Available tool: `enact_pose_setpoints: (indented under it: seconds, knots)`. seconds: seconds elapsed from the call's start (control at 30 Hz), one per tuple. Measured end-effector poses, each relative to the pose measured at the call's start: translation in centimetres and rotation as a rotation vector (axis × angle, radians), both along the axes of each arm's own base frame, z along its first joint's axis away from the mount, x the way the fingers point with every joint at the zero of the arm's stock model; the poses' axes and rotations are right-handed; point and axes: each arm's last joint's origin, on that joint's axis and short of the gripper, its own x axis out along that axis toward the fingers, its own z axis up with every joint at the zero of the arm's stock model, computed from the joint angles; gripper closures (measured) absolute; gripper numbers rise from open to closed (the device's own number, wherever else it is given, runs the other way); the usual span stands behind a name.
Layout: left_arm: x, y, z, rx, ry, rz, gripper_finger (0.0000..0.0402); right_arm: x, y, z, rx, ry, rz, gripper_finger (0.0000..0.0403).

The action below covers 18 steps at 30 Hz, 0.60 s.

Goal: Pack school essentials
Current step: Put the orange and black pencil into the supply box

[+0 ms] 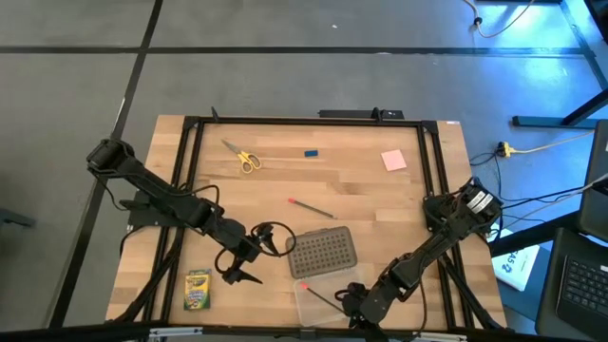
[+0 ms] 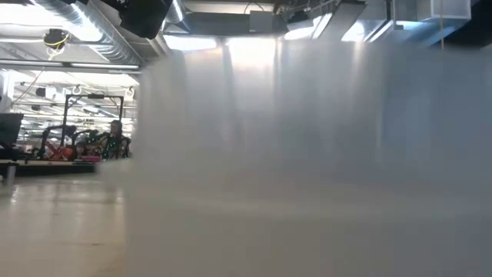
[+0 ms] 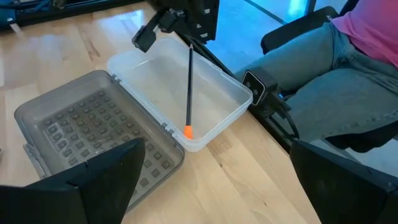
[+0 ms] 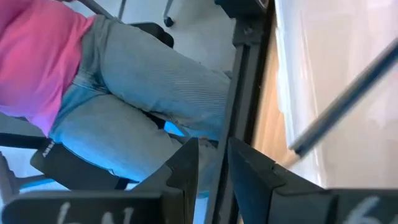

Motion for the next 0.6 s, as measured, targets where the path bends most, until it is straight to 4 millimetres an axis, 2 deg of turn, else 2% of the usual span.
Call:
enact_pose_setpoints:
  seconds: [0.6]
  knots:
    - [0.00, 0.00, 0.00, 0.000, 0.000, 0.000, 0.0005, -0.24, -0.62, -0.29, -0.049, 0.062, -0.011, 0.0313]
